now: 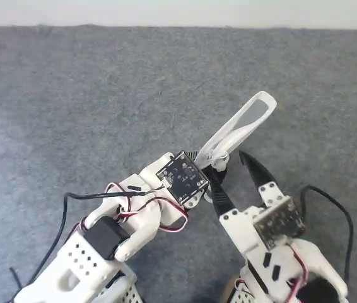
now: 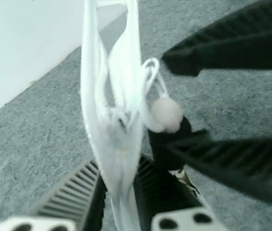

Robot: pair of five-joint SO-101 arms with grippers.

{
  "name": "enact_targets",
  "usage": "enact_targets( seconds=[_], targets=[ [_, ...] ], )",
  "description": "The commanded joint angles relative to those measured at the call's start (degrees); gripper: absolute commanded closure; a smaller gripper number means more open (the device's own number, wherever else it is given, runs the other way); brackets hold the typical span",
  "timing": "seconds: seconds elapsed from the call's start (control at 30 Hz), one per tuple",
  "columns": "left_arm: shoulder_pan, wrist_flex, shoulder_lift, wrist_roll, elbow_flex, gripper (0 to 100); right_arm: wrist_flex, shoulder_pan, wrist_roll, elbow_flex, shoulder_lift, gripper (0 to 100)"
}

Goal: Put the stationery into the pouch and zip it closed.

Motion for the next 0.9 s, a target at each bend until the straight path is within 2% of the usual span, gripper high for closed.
enact_targets(
  seconds=[0.0,0.2,0.27,0.37,0.8,0.87],
  targets=[
    [-0.79,0.97,-0.09,-0.18,0.84,99,-4.53,-0.4,0.79,1.85,0.22,82.8],
    [-0.79,1.05,-0.09,-0.18,0.84,99,-5.93,-0.22,0.79,3.34,0.22,83.9],
    [-0.79,1.14,-0.09,-0.18,0.84,99,-5.93,-0.22,1.05,3.16,0.22,88.9],
    [-0.79,1.14,-0.09,-0.18,0.84,99,-5.67,-0.31,6.15,1.85,0.22,99.7],
    [-0.44,1.14,-0.18,-0.35,-1.1,99,4.88,0.22,7.3,-9.23,0.13,99.1],
    [-0.44,1.14,-0.18,-0.35,-2.15,99,6.29,0.22,9.49,-10.02,0.13,99.1]
  ],
)
